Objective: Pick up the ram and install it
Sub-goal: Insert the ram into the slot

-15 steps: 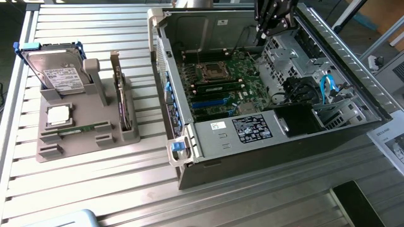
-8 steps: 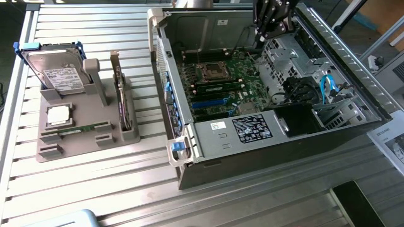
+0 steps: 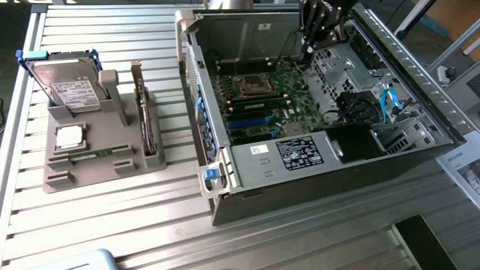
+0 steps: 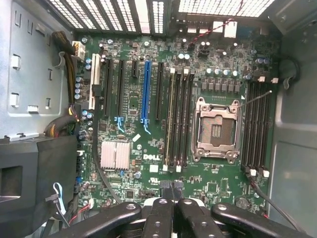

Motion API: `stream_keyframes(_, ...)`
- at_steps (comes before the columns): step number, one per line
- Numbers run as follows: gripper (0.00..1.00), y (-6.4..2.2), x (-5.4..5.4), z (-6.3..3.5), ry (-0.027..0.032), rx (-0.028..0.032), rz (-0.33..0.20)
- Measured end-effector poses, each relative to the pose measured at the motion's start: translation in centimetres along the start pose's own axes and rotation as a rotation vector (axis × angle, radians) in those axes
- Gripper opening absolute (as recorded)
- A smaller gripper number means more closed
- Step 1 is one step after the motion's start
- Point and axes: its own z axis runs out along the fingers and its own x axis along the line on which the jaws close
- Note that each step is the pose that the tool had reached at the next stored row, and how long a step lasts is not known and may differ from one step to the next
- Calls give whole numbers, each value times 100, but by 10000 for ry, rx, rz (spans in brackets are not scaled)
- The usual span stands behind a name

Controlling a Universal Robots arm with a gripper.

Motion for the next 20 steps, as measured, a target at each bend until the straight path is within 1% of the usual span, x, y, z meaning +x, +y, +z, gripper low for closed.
stream_keyframes(20,11,0,-2,102,-1,0,0)
